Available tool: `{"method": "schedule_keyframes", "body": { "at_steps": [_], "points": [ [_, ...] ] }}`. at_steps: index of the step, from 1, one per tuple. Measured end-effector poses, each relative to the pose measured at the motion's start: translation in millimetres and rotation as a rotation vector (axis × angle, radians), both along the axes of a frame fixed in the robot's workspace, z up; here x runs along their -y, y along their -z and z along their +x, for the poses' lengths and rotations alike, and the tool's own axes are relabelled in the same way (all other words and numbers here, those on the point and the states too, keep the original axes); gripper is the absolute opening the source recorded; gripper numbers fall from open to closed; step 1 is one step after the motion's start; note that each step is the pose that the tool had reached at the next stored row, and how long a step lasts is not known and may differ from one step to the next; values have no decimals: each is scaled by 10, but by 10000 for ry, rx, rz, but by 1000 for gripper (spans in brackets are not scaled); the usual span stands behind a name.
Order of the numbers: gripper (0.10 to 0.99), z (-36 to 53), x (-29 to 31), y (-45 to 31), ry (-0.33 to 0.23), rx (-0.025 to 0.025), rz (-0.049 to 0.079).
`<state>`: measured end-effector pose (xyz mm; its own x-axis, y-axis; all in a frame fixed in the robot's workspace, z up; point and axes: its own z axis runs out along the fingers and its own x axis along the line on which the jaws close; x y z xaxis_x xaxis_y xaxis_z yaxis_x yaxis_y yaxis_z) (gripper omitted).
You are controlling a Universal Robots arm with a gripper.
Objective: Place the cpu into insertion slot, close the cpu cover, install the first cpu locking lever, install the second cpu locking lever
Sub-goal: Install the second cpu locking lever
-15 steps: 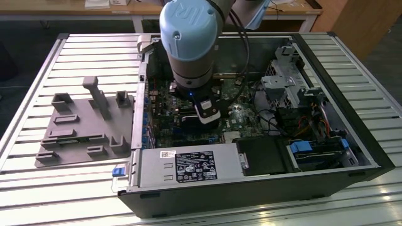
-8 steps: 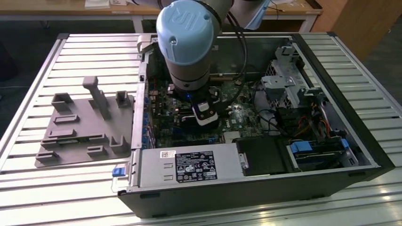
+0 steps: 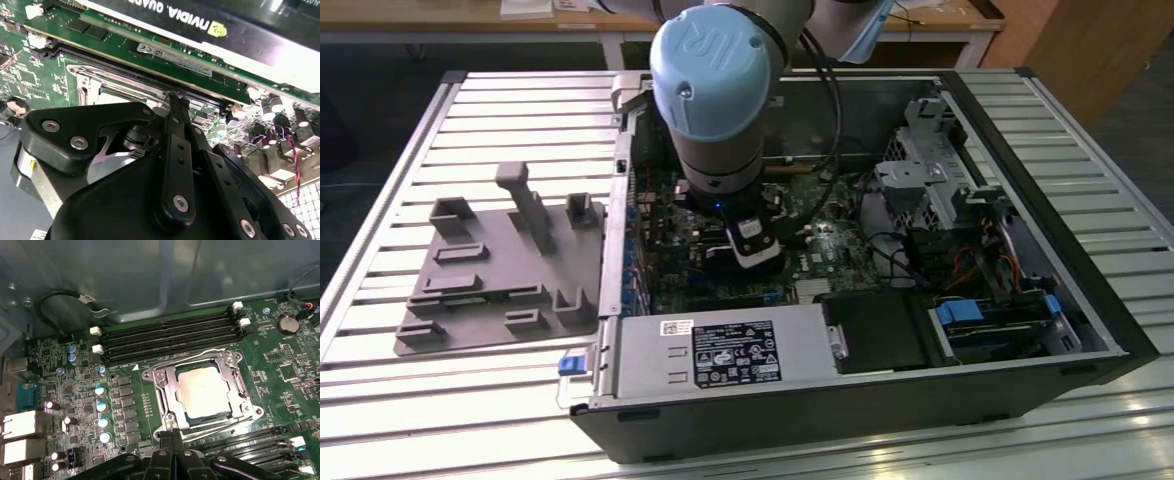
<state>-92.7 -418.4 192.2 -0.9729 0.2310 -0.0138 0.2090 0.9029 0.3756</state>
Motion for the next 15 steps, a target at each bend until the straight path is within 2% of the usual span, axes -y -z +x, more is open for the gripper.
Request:
{"method": "schedule_keyframes", "body": {
  "at_steps": [15],
  "points": [
    [102, -43, -58, 49, 0, 1, 2]
  ]
}}
